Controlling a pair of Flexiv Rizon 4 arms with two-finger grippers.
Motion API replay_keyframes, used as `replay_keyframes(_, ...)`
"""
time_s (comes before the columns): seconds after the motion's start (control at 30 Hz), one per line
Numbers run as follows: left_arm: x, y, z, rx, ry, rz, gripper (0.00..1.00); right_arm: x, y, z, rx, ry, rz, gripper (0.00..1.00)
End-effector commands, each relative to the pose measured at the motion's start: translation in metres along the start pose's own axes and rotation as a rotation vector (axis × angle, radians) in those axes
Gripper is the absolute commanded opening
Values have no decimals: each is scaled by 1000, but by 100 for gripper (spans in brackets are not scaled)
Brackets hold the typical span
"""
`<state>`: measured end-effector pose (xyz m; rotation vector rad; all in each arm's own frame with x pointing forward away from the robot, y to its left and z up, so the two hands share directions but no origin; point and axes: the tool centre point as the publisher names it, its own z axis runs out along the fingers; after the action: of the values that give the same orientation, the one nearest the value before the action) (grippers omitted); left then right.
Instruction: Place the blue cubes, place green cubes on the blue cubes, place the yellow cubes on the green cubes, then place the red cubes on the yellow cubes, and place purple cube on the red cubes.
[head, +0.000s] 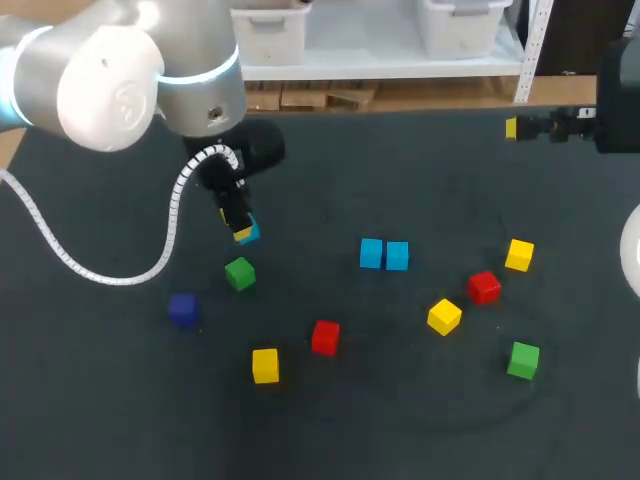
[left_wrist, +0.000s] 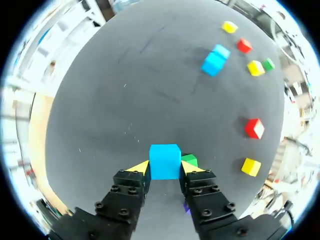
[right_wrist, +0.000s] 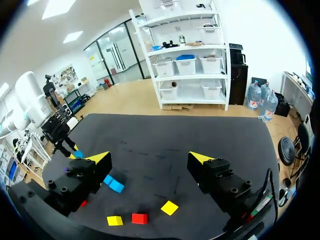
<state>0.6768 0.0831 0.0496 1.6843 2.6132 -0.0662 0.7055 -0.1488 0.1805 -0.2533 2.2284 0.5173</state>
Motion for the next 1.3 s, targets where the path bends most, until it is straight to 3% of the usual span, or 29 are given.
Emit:
replay_keyframes(0.03, -16, -3, 0, 32, -21, 125, 0, 0, -1, 0, -3, 0, -1, 100)
replay_keyframes(0.3, -61, -7, 14, 89, -16, 279, 0, 0, -1, 0, -3, 0, -1, 100)
replay_keyframes(0.57, -88, -1, 22, 124, 17, 330, 0, 0, -1, 0, -3, 0, -1, 100)
replay_keyframes(0.87, -106, -19, 27, 153, 48, 355, 0, 0, -1, 0, -3, 0, -1, 100)
replay_keyframes(1.3, -109, -52, 34, 147, 66, 324, 0, 0, -1, 0, -3, 0, -1, 100)
